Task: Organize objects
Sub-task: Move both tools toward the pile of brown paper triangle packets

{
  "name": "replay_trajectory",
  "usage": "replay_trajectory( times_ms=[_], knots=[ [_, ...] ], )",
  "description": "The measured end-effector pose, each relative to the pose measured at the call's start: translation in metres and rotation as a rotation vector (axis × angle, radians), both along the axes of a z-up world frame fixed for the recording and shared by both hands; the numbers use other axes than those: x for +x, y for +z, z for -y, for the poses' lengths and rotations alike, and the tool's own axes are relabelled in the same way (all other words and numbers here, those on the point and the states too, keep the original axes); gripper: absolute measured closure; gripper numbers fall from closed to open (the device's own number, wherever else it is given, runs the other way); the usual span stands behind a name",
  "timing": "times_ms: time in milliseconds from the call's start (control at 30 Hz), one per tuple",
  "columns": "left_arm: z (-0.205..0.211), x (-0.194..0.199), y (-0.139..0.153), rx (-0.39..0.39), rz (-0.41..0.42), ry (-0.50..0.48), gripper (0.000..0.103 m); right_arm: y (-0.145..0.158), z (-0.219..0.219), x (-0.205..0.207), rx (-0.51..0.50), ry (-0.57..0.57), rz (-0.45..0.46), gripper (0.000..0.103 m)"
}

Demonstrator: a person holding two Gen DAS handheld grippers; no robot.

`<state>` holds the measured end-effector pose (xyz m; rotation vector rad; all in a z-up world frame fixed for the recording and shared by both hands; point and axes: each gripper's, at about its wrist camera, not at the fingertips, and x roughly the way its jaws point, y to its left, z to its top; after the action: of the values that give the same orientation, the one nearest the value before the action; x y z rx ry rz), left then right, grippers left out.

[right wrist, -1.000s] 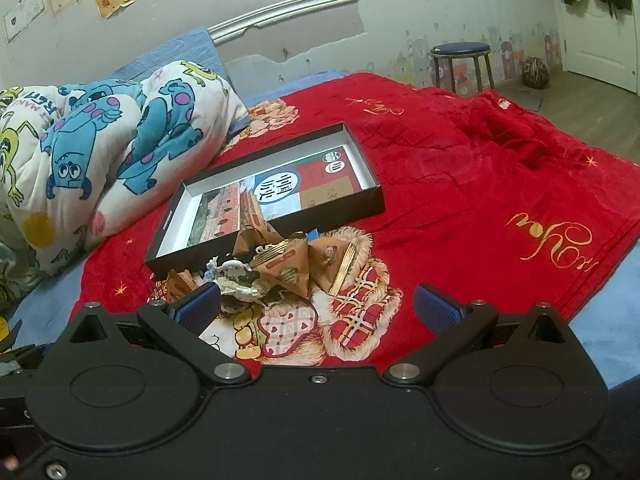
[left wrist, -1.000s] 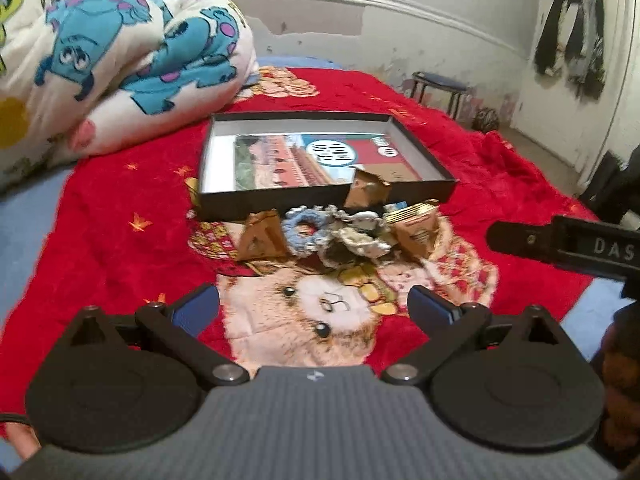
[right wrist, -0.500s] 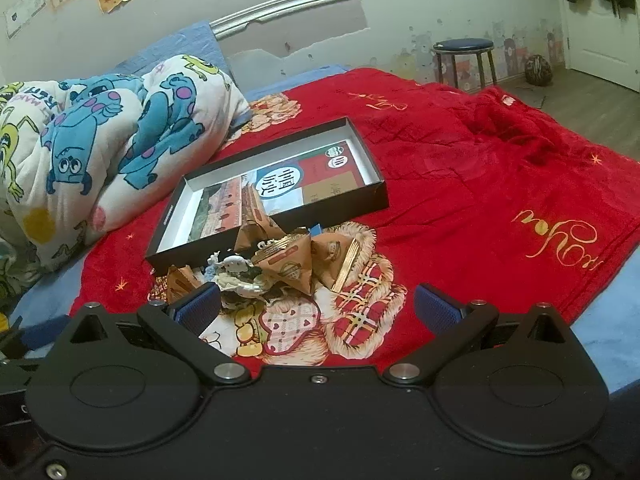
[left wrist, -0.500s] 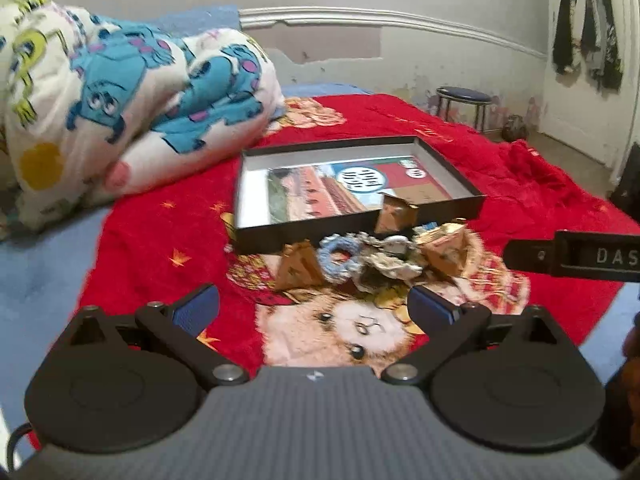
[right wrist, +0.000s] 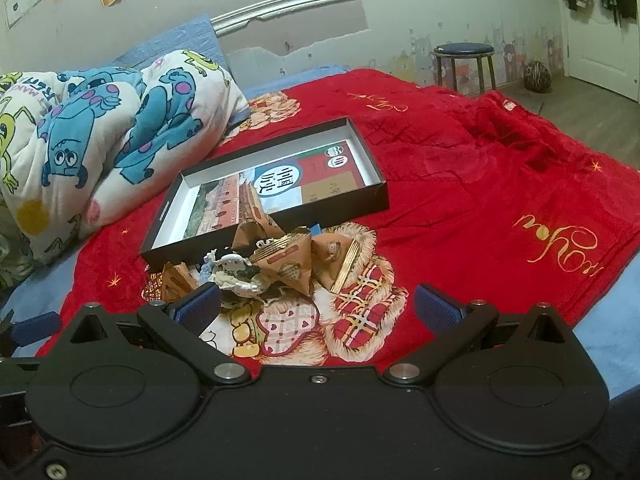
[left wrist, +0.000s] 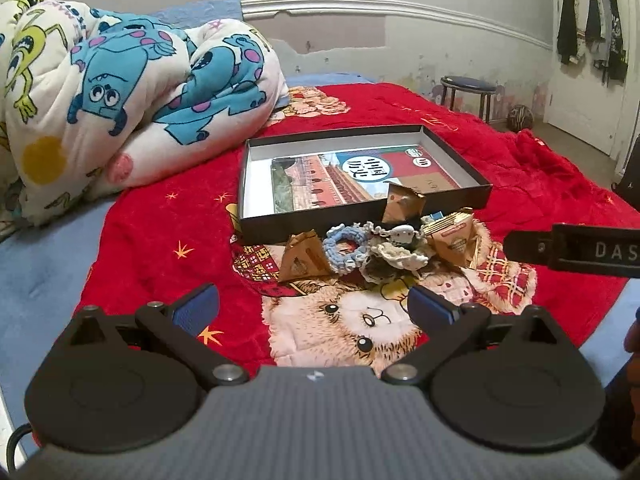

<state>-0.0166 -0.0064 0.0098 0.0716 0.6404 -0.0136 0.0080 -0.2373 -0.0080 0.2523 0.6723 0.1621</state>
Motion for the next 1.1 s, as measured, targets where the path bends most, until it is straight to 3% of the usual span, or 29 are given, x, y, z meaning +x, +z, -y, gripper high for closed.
replay_trajectory(
  times_ms=[367, 500, 733, 933, 1100],
  knots=[
    [-0.002, 0.002, -0.002, -0.037, -0.017, 0.000, 0.000, 0.000, -0.001, 0.002, 0.012, 0.008, -0.001, 0.000],
    [-0.006, 0.002, 0.000, -0.088, -0.027, -0.025, 0.000, 0.000, -0.002, 0.003, 0.020, 0.013, -0.005, 0.000],
    [-0.008, 0.009, 0.001, -0.076, -0.028, -0.007, 0.000, -0.002, -0.003, 0.006, 0.034, 0.024, -0.003, 0.000],
    [-0.002, 0.018, 0.007, -0.003, 0.007, -0.076, 0.000, -0.003, -0.006, 0.011, 0.046, 0.035, 0.004, 0.000],
    [-0.003, 0.027, 0.008, 0.006, 0.016, -0.081, 0.000, -0.005, -0.007, 0.017, 0.058, 0.036, 0.002, 0.000]
  ],
)
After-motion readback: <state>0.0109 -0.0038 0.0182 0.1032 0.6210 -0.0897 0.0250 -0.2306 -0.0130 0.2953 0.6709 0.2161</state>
